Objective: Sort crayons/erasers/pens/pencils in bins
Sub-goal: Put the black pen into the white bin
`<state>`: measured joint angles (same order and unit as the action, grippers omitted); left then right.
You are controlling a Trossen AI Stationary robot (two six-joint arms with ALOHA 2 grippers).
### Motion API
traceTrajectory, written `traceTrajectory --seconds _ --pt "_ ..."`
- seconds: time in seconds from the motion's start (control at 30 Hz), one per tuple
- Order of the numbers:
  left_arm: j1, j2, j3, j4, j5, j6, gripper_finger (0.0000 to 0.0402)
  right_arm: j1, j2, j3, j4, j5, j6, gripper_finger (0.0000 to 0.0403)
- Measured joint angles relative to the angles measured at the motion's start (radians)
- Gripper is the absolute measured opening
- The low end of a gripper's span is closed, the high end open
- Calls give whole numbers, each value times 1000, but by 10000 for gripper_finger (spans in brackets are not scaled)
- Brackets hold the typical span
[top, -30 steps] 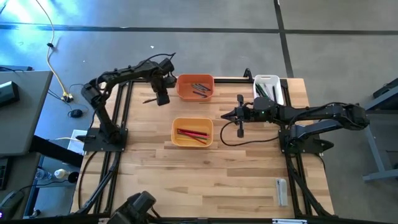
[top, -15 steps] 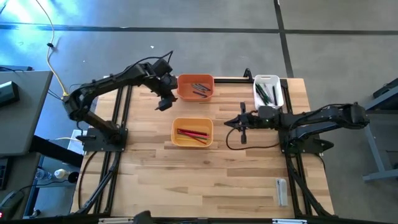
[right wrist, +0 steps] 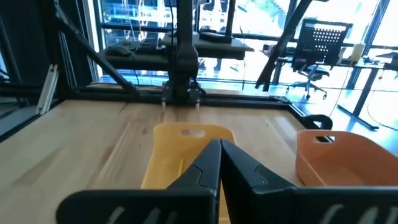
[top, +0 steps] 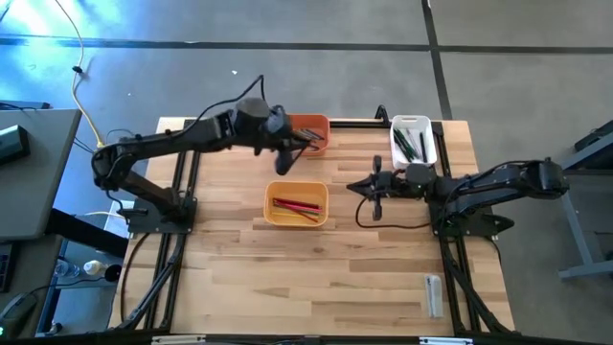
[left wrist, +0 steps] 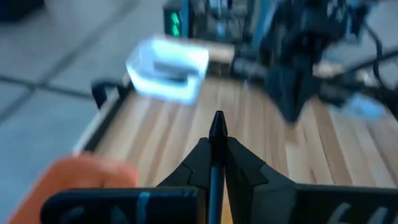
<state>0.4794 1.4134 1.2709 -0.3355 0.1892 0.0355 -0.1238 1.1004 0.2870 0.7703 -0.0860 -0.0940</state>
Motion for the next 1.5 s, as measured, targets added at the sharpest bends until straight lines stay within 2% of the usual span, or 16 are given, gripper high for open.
traceTrajectory --seconds 0.1,0.2,0.43,0.63,0.77,1.03,1.17,1.3,1.5 --pt "-61 25 0 133 -78 -39 10 0 0 23 -4 6 0 0" --pt "-111 54 -23 287 -102 -51 8 0 0 44 -28 8 -18 0" --pt "-163 122 -206 681 -88 -60 4 0 -2 110 -127 11 -41 0" --pt "-183 150 -386 1032 -37 -135 4 0 -1 230 -416 11 -9 3" --pt "-215 149 -471 1205 -41 -180 3 22 9 287 -485 14 24 28" --pt "-318 149 -505 1282 -56 -152 3 114 51 305 -341 35 76 132" --pt "-372 149 -505 1286 -140 -128 3 150 85 305 -254 55 79 173" --pt "-389 149 -502 1302 -175 -129 3 180 112 309 -195 52 79 195" --pt "-395 148 -501 1329 -179 -154 2 192 126 333 -196 57 97 200"
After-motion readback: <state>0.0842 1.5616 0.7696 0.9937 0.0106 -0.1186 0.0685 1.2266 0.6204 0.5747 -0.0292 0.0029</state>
